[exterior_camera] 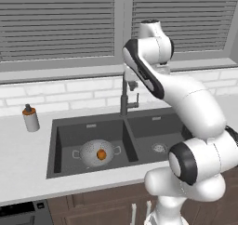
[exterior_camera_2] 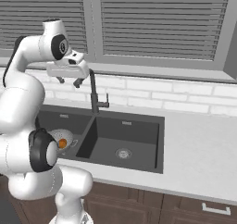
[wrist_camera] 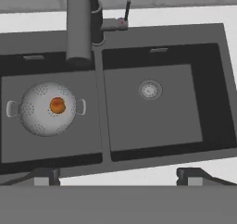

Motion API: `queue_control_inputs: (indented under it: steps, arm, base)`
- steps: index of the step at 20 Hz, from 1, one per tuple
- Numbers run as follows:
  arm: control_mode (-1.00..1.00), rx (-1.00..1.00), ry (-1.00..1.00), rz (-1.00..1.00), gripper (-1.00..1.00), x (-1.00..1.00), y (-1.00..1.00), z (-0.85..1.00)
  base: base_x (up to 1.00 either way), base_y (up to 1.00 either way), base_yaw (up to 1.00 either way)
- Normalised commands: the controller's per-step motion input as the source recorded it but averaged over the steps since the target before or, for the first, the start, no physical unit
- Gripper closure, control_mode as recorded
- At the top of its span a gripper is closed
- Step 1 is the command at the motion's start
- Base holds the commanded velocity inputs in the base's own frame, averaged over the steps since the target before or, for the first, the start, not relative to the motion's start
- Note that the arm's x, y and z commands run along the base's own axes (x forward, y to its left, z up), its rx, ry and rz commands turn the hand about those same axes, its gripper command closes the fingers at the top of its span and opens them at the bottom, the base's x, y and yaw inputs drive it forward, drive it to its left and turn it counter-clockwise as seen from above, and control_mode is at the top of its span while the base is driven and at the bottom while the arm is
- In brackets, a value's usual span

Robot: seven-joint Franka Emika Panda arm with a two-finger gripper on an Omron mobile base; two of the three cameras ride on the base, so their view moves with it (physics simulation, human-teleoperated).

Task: Put the colander in the sink, put the peach in the colander, and turn on the sink faucet and pour water over the colander.

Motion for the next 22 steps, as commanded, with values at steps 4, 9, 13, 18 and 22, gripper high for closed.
queue_control_inputs:
  steps: [4,9,13,18,22]
  arm:
    - [-1.0,0.0,0.01,-0.05,-1.0,0.43,0.02,-0.2]
    - [-1.0,0.02,0.0,0.0,-1.0,0.3,0.09,-0.28]
    - [-1.0,0.05,0.0,0.0,-1.0,0.2,0.03,-0.28]
    - [-1.0,0.05,0.0,0.0,-1.0,0.26,0.0,-0.16]
    - [-1.0,0.01,0.0,0.0,-1.0,0.23,0.0,-0.03]
  base:
    - [0.0,0.0,0.0]
    - [0.0,0.0,0.0]
    - [0.0,0.0,0.0]
    - [0.0,0.0,0.0]
    - [0.0,0.0,0.0]
